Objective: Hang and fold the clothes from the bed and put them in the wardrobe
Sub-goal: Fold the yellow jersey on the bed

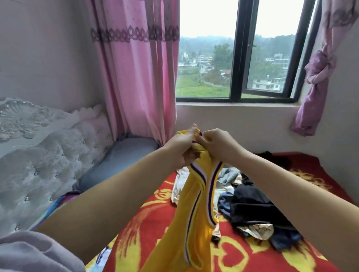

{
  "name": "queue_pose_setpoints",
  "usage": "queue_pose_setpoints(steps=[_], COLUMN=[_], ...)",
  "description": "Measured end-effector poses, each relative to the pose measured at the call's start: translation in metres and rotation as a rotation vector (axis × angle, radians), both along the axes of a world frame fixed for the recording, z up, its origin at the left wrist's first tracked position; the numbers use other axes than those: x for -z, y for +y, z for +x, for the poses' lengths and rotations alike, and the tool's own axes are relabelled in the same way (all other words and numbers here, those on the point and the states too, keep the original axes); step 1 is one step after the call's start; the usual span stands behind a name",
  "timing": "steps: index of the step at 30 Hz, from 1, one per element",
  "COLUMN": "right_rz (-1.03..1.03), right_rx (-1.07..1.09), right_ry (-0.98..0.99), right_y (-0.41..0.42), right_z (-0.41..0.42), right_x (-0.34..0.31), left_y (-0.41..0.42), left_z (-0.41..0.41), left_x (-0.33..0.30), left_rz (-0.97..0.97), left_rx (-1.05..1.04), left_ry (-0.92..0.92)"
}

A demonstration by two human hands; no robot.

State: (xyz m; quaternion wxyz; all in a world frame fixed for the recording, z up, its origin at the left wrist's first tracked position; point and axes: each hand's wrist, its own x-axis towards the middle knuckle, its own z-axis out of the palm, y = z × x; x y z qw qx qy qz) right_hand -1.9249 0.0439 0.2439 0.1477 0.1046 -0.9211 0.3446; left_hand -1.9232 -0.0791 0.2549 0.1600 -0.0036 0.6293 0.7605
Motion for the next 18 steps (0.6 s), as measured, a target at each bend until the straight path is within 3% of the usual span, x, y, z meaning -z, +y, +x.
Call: queue_pose_setpoints(steps=[4, 8, 11, 14, 16, 18], right_rz=[-0.065, 0.067, 0.015, -0.003, -0.031, -0.047], right_rx=[-0.305, -0.35, -0.337, -0.392, -0.452, -0.49], right_ry=[-0.249, -0.165, -0.16, -0.141, -0.13, -0.134], right_y=[0.001, 0.0, 0.003, 0.005, 0.008, 0.013], right_z=[0.011, 0.012, 0.013, 0.014, 0.017, 0.019], right_x=[-0.007, -0.01, -0.021, -0.03, -0.035, -0.039], left_y=[-0.017, -0.035, -0.054, -0.07, -0.073, -0.076], left_z=[0.004, 0.009, 0.012, 0.005, 0.001, -0.005], left_x=[-0.014, -0.02, -0.02, -0.017, -0.018, -0.024], left_rz=[0.057, -0.103, -0.515, -1.168, -1.436, -1.383], left_rx=[0.0, 0.04, 0.005, -0.073, 0.033, 0.16], left_ry=[-0.079, 0.077, 0.533, 1.013, 1.019, 0.859])
